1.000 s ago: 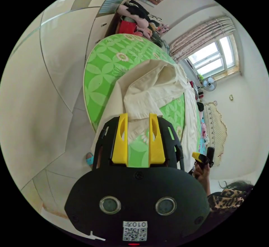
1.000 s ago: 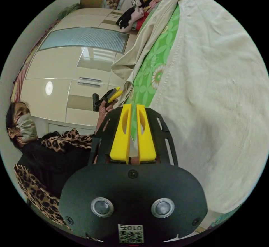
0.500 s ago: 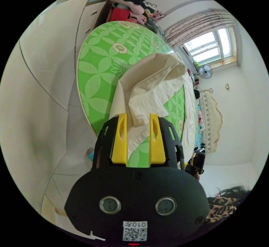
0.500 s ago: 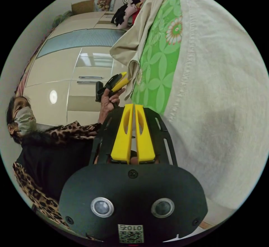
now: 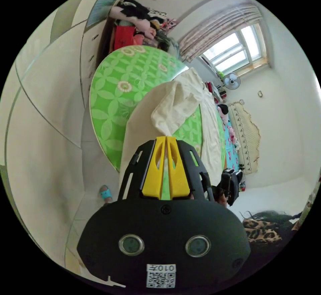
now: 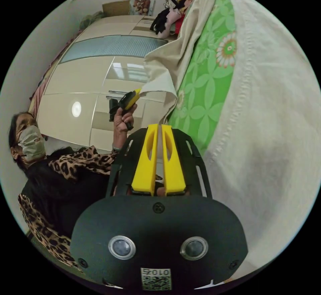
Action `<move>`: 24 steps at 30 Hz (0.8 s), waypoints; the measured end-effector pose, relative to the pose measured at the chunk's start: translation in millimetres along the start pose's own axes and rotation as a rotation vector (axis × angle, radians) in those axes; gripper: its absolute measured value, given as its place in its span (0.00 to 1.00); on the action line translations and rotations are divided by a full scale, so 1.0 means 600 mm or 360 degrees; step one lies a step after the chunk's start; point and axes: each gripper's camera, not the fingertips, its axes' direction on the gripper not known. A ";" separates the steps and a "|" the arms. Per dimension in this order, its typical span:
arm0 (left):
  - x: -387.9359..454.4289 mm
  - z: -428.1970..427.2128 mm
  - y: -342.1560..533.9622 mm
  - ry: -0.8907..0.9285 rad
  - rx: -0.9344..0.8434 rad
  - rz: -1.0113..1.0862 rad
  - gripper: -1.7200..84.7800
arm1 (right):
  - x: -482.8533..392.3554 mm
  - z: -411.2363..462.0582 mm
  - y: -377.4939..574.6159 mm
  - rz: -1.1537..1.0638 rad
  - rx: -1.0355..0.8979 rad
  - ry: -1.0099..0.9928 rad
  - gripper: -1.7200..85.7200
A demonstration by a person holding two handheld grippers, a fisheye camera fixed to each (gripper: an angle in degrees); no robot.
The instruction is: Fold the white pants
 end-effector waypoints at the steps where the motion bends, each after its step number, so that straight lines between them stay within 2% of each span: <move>1: 0.003 -0.015 -0.009 0.0032 0.0018 0.0034 0.02 | -0.023 0.019 -0.027 -0.0019 -0.0054 0.0001 0.09; 7: 0.000 -0.103 -0.078 0.0207 0.0101 0.0263 0.02 | -0.122 0.159 -0.121 -0.0006 -0.0156 0.0125 0.13; 12: -0.051 -0.133 -0.128 0.0469 0.0076 0.0242 0.02 | -0.222 0.231 -0.186 -0.0061 -0.0097 0.0533 0.19; 17: -0.059 -0.135 -0.155 0.0547 0.0034 0.0268 0.02 | -0.333 0.277 -0.271 -0.0161 -0.0002 0.0840 0.23; 21: -0.040 -0.131 -0.167 0.0588 -0.0011 0.0333 0.02 | -0.379 0.315 -0.335 -0.0183 -0.0019 0.1021 0.20; 24: -0.029 -0.128 -0.174 0.0608 -0.0039 0.0360 0.02 | -0.401 0.322 -0.385 -0.0180 -0.0074 0.1073 0.09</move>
